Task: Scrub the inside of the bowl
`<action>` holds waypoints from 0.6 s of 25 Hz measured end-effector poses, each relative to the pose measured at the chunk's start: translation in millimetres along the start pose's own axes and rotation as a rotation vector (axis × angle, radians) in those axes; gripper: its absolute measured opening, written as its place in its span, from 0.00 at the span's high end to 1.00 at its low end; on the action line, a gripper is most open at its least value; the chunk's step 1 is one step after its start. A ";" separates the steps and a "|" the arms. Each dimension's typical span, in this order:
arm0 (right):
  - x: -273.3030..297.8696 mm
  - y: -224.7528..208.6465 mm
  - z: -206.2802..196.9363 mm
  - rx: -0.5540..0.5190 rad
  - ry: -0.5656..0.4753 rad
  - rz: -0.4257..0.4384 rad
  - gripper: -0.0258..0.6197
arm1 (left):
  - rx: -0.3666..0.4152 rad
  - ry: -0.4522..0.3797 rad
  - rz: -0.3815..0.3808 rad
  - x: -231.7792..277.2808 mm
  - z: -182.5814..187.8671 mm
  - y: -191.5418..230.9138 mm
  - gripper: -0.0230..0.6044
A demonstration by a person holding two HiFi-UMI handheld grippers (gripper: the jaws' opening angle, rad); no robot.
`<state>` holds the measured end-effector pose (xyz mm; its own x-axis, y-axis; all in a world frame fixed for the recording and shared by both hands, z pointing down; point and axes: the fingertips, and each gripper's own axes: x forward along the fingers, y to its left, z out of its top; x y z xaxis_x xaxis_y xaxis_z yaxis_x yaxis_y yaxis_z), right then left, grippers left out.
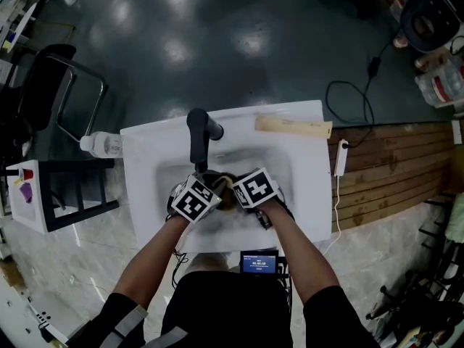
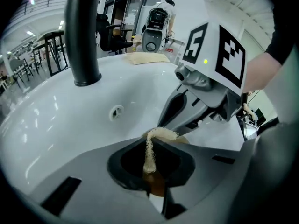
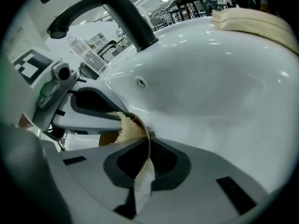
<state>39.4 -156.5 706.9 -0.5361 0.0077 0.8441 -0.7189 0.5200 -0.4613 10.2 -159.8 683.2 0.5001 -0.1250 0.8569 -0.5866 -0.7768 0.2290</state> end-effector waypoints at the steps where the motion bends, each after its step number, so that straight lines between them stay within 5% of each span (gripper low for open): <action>1: 0.1 0.6 0.1 -0.004 0.000 -0.003 0.93 | -0.003 -0.002 0.015 0.0 1.9 3.6 0.93; 4: -0.3 -0.1 -0.3 0.002 -0.002 -0.011 0.93 | 0.031 -0.007 0.056 1.6 4.4 8.6 0.93; 9: -3.1 -5.1 -0.4 0.022 -0.010 -0.024 0.93 | 0.197 0.013 0.147 -5.4 2.7 11.7 0.93; 15: -6.1 -8.9 -1.3 0.027 -0.013 -0.044 0.93 | 0.299 0.047 0.178 -13.4 -6.2 9.3 0.93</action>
<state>49.6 -160.1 706.2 -0.5093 -0.0259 0.8602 -0.7536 0.4962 -0.4312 -5.9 -161.6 676.7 0.3725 -0.2514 0.8933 -0.4460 -0.8927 -0.0652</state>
